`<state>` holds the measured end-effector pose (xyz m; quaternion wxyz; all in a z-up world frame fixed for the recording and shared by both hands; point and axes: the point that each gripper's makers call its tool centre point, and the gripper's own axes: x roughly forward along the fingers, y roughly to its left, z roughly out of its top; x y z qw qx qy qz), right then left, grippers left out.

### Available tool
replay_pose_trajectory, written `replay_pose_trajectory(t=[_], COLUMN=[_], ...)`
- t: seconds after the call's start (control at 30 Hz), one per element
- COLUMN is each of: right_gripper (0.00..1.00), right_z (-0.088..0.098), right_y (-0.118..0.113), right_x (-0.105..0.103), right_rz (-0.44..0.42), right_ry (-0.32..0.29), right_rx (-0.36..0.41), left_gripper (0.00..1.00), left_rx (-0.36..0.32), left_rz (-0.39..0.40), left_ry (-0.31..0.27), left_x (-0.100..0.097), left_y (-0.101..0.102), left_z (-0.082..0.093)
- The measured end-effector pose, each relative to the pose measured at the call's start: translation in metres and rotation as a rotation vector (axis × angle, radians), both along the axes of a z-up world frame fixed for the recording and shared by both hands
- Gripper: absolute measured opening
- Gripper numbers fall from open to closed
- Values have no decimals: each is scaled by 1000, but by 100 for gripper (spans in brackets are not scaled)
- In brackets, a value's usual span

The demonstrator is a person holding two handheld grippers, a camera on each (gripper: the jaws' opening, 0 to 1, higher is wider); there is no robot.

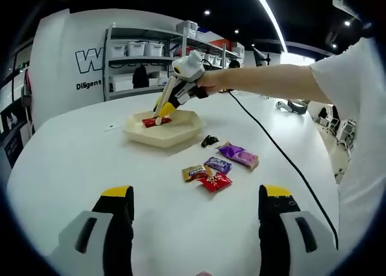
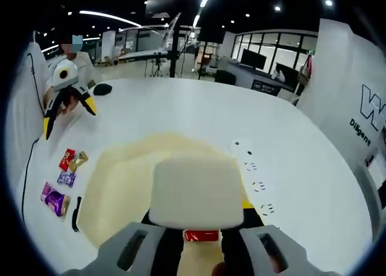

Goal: Place the target food into the container with the food tongs after gripping and lifting it, then release it inside without dropping or visibly crushing the food.

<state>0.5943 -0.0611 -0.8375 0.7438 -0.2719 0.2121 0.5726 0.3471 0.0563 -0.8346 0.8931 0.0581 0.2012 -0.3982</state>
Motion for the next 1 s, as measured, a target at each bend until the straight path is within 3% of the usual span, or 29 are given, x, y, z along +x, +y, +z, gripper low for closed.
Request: replay_pose_trajectory(t=[0.43,0.73,1.0], right_gripper=[18,18,18], right_z=[2,17,16], right_y=[1,-2,-4], right_x=[2,3,-3], right_rz=[16,-2,-9], right_ry=[-18,-46,-32], right_rx=[-9,-5,3], left_gripper=[82,82,82], left_rx=[2,-1,-4], left_rz=[1,-5,-8], left_ry=[1,-2,-1], left_x=[0,-2,-5], left_y=[1,-2,-3], left_z=[-1,0,-1])
